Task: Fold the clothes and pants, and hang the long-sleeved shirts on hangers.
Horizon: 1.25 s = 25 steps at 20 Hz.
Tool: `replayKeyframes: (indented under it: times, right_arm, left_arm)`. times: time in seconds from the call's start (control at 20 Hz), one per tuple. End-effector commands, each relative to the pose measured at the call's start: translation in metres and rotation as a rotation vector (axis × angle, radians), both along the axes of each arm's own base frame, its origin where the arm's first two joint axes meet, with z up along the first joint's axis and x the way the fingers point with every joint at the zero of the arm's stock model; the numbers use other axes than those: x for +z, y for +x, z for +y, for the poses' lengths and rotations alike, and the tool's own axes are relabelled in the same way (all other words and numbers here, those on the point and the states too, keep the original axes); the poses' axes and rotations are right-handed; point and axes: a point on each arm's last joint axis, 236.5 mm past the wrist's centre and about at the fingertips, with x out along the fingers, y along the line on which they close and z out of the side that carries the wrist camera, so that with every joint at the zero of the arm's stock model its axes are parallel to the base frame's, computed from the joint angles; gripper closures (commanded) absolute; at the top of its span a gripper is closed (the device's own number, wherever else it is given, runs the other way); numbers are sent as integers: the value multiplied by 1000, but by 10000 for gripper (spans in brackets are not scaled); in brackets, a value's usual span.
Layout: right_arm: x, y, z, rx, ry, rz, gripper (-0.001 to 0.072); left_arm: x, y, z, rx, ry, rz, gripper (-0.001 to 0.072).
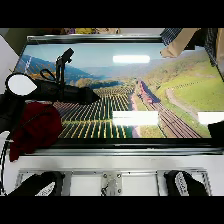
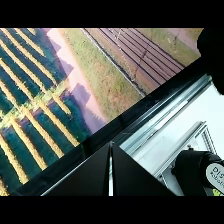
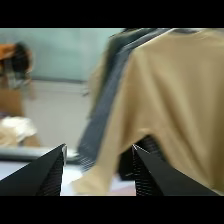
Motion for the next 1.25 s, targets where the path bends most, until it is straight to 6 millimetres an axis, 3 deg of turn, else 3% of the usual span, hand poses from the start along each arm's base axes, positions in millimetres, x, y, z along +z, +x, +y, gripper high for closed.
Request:
replayKeyframes:
  times: [0.0,0.1,0.2,0.25,0.3,0.5,0.6,0.8,1.2]
  right_arm:
    - [-95,37,161,550,35,330,257]
    - [-132,39,242,766,26,431,257]
    - [-167,26,319,951,9,521,257]
    - [-179,16,346,1017,-2,554,258]
    - [-185,9,361,1052,-8,571,262]
    - [-190,-2,378,1099,-19,587,282]
    - [-194,-8,379,1119,-27,607,677]
    - [-201,-19,382,1158,-38,648,676]
    - [-201,-18,382,1158,-38,647,676]
  left_arm:
    - [-1,-1,0,-2,2,2,681]
    - [-1,-1,0,-2,2,2,681]
    - [-1,-1,0,-3,2,3,680]
    - [-1,-1,0,-2,2,2,680]
    - [-1,-1,0,-2,2,2,680]
    - [0,-1,0,-3,0,3,681]
    - [0,-1,0,-2,-1,2,680]
    - [0,0,0,0,-2,0,680]
    - [0,0,0,0,-2,0,680]
